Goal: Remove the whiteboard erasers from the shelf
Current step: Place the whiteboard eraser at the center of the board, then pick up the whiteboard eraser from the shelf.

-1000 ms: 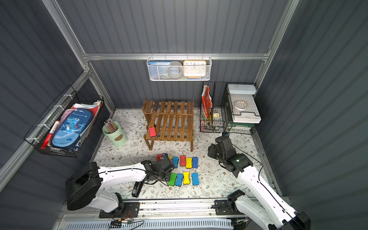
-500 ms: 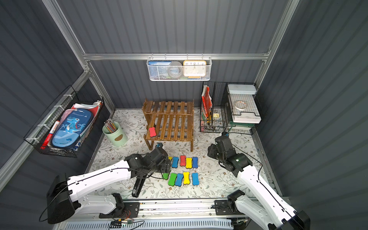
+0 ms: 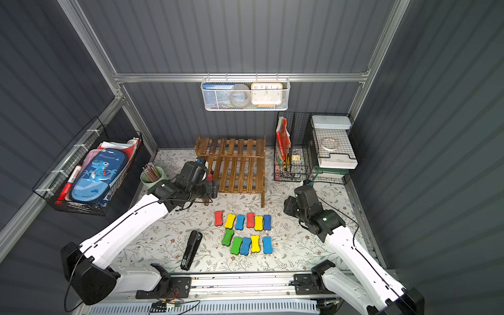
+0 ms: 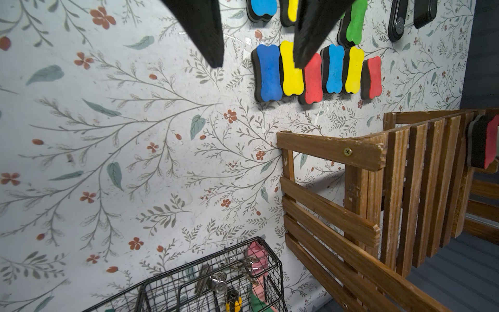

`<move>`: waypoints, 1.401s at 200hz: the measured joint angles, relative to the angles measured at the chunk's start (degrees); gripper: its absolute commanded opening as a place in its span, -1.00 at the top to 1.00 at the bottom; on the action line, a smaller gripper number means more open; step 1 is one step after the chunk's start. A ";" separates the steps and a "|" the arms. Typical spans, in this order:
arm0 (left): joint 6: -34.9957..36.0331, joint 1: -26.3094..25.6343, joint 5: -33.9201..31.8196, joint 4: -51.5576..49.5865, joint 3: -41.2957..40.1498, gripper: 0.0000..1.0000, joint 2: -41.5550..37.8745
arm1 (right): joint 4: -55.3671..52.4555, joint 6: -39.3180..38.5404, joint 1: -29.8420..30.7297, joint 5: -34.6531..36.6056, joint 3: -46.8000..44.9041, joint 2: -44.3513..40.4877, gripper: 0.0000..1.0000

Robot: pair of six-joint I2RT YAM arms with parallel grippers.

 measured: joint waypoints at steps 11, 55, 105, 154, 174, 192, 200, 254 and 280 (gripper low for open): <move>1.18 0.35 -0.17 0.50 0.02 -0.56 1.44 | -0.02 0.00 0.00 0.00 0.00 0.00 0.07; 2.95 0.35 -1.77 2.16 1.99 -0.48 5.90 | -0.07 -0.02 0.00 0.02 0.09 -0.11 0.07; 1.25 0.35 -6.16 2.32 3.54 -0.44 8.44 | -0.04 -0.02 0.00 0.09 0.26 -0.13 0.07; -0.17 0.46 -8.92 2.58 4.83 -0.31 11.58 | -0.07 -0.04 -0.15 0.26 0.28 -0.20 0.07; -0.37 0.59 -9.33 2.58 4.83 -0.30 12.57 | -0.09 -0.04 -0.33 0.31 0.28 -0.37 0.07; -0.39 0.87 -9.57 2.58 4.83 -0.30 13.05 | -0.09 -0.09 -0.39 0.33 0.28 -0.57 0.07; -0.39 1.09 -9.64 2.62 4.83 -0.29 13.22 | -0.09 -0.15 -0.39 0.35 0.28 -0.63 0.07; -0.57 1.64 -9.62 3.65 4.83 0.02 14.69 | -0.11 -0.46 -0.72 0.46 0.28 -0.63 0.07; -0.44 1.86 -9.49 4.02 4.85 0.14 15.08 | -0.13 -0.48 -0.83 0.46 0.28 -0.63 0.07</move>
